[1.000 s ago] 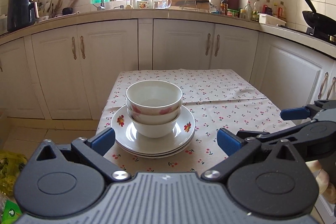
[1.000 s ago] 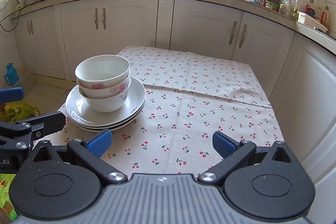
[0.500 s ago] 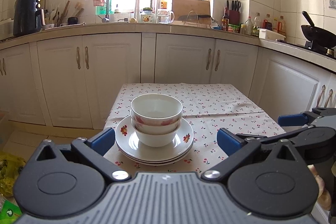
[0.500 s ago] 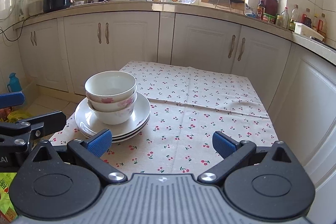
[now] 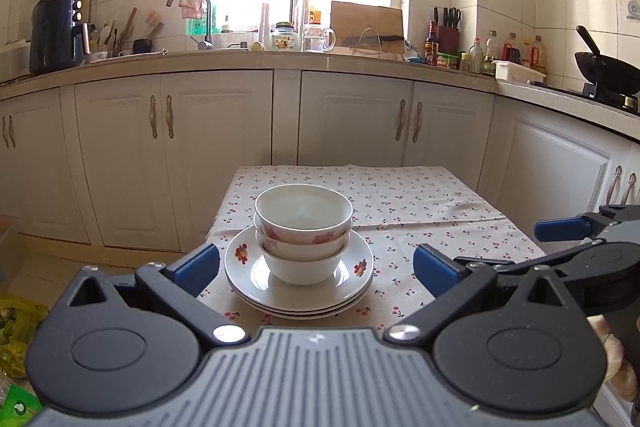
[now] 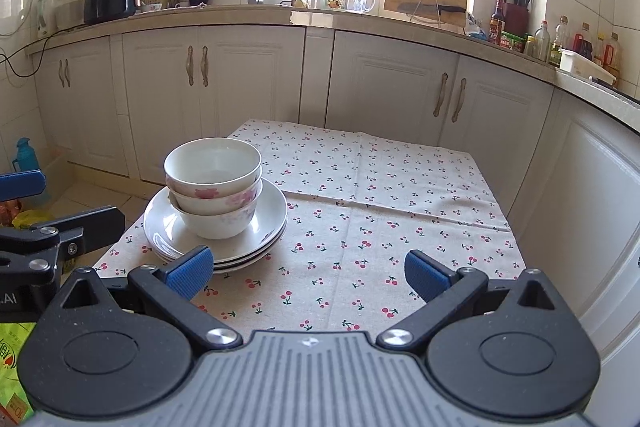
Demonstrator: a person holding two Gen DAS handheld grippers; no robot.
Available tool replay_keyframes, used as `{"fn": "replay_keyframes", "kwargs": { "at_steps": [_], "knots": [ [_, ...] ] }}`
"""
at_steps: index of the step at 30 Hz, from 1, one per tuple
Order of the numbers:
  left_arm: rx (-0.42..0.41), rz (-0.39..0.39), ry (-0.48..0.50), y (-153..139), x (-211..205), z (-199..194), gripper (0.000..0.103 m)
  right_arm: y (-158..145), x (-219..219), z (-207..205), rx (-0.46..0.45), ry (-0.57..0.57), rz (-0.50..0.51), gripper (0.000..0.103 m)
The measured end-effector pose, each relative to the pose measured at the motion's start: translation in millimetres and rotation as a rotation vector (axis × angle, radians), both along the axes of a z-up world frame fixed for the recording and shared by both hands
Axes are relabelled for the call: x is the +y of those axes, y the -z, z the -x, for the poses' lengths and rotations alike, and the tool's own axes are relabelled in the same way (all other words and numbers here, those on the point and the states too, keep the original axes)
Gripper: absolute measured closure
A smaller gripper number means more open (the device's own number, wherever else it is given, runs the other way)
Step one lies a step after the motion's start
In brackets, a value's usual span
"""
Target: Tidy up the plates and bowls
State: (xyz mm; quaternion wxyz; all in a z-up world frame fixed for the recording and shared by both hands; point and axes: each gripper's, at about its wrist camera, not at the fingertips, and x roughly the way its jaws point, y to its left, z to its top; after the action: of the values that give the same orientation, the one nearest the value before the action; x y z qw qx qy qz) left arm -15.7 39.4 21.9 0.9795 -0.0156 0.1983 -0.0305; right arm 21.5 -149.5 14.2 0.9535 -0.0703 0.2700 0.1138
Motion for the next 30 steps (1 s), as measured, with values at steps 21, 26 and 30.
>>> {"fn": "replay_keyframes", "kwargs": {
  "at_steps": [21, 26, 30],
  "knots": [
    [0.018, -0.024, -0.026, -1.7, -2.2, 0.4, 0.001, -2.9, 0.2, 4.6, -0.021, 0.005, 0.012, 0.000],
    [0.019, -0.026, -0.028, -1.9, -1.8, 0.4, 0.001, -3.1, 0.2, 5.0, -0.024, 0.007, 0.011, 0.000],
    [0.020, -0.030, -0.025, -1.4, -1.3, 0.2, 0.001, -3.3, 0.0, 5.3, -0.024, 0.009, 0.010, 0.000]
  ]
}}
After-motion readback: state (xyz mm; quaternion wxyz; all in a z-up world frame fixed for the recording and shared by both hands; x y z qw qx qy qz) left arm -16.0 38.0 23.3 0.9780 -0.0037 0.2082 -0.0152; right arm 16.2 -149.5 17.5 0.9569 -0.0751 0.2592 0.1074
